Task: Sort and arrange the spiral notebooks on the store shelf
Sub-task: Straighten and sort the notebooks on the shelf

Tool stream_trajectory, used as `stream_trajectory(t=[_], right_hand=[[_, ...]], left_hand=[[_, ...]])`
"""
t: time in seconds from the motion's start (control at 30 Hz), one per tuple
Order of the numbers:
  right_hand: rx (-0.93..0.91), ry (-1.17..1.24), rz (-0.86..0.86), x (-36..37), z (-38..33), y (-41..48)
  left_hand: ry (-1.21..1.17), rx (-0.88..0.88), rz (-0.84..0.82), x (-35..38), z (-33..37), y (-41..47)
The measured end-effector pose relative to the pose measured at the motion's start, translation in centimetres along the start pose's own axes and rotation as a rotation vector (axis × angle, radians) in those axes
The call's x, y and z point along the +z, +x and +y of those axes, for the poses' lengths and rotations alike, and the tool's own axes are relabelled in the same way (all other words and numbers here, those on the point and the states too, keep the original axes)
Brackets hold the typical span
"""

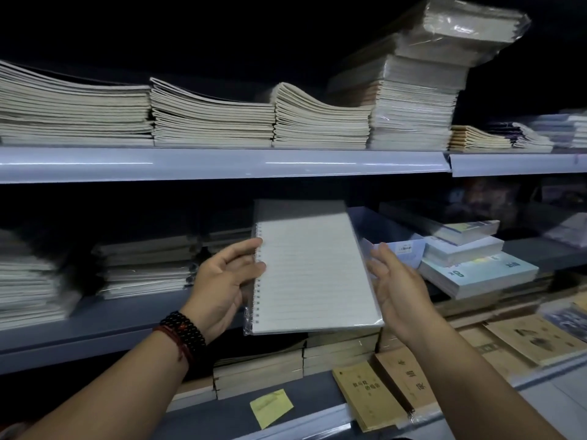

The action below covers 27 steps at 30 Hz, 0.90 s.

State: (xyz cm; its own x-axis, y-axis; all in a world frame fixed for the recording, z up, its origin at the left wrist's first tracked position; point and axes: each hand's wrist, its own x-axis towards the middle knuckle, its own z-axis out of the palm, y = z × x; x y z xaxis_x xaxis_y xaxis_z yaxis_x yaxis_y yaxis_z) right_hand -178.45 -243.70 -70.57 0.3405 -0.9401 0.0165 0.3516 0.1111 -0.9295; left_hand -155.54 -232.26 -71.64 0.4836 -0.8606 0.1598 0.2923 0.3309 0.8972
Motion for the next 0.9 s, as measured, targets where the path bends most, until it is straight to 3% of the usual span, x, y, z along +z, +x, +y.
stream_trajectory(t=[0.2,0.47,0.57,0.73,0.9], right_hand=[[0.038,-0.272,-0.081,-0.2,0.7,-0.2],[-0.025,-0.116,-0.023,-0.1,0.7,0.3],[-0.055,-0.224,-0.06,-0.1,0.5,0.2],[0.114,-0.418,-0.333,-0.2,-0.1,-0.3],[0.027,-0.398,-0.108,1.7,0.9,0.0]], left_hand=[[-0.004,-0.001,0.018,-0.4,-0.4,0.3],[0.174,-0.286,-0.194,-1.3,-0.5,-0.9],[0.192,-0.264,-0.116,-1.3,-0.9,-1.0],[0.267,-0.193,-0.018,-2.3,-1.0,-0.4],[0.361,-0.114,0.093,-3.0,-0.7,0.4]])
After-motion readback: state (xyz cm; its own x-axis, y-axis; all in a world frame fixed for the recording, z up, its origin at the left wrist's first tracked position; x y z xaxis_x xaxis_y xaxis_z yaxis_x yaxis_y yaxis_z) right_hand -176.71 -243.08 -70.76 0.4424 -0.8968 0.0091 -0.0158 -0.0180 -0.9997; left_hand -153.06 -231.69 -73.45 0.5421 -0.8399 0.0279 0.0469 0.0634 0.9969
